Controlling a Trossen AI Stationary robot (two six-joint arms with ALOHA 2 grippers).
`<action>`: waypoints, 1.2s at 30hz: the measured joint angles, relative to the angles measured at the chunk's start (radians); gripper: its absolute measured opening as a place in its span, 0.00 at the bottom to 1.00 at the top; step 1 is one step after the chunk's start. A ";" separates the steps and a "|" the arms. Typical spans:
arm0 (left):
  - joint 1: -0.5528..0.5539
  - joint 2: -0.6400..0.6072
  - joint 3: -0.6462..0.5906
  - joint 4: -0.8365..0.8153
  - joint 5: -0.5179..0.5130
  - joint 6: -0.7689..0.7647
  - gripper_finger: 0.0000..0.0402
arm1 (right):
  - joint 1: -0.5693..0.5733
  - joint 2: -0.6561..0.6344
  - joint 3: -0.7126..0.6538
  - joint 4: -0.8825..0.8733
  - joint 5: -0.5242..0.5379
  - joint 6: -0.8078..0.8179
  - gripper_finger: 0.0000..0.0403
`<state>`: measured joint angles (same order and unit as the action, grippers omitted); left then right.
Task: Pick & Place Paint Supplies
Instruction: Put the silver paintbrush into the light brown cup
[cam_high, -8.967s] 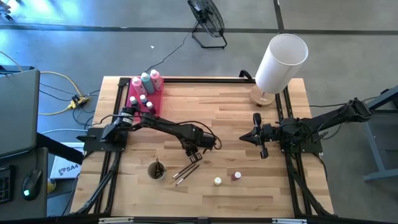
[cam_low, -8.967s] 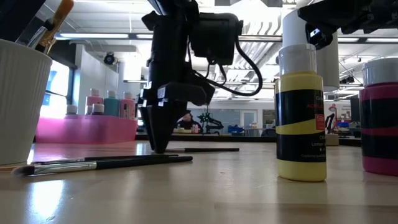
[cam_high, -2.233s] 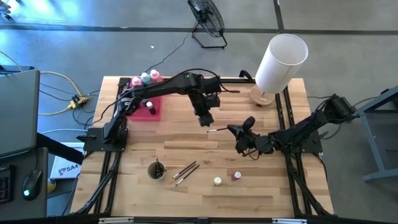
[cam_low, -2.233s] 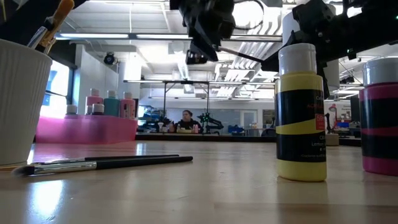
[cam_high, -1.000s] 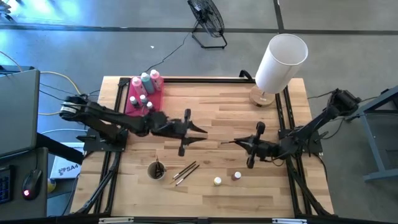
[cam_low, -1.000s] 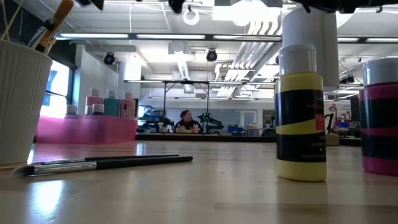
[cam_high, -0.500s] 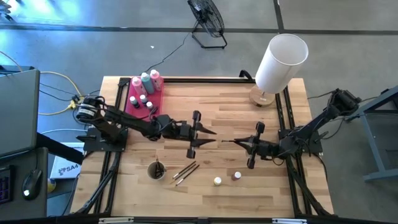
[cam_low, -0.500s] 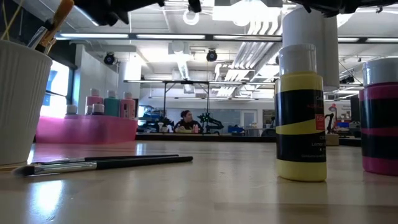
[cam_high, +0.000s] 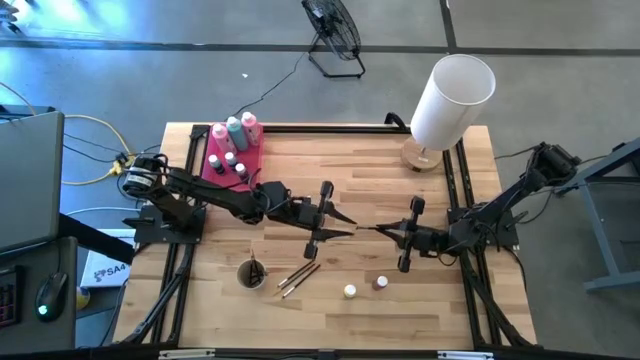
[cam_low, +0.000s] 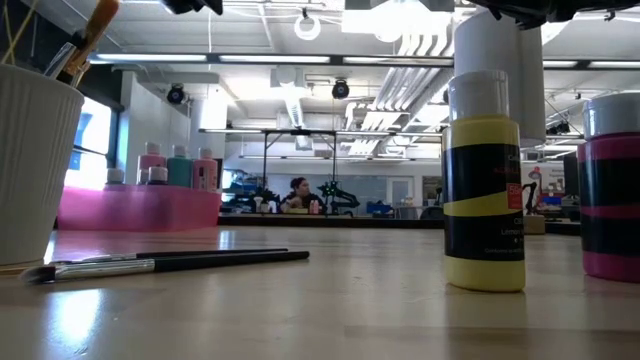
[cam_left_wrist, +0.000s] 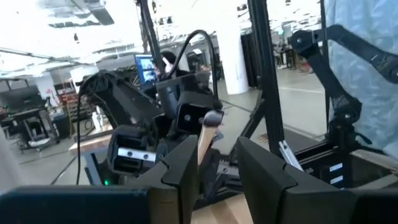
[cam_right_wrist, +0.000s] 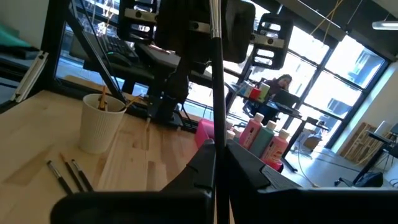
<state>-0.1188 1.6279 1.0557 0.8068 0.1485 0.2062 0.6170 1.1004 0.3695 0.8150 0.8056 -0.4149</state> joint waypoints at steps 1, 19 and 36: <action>0.000 0.000 0.000 0.000 -0.006 0.000 0.27 | 0.000 0.000 0.000 0.000 0.001 0.000 0.03; 0.000 0.086 -0.001 0.171 -0.021 0.018 0.27 | -0.007 0.000 0.000 -0.026 0.007 0.004 0.03; 0.000 0.101 -0.002 0.187 -0.035 -0.001 0.27 | -0.037 0.000 0.000 -0.043 0.007 0.005 0.03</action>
<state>-0.1184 1.7287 1.0542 0.9936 0.1135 0.2050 0.5797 1.1004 0.3695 0.7723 0.8122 -0.4103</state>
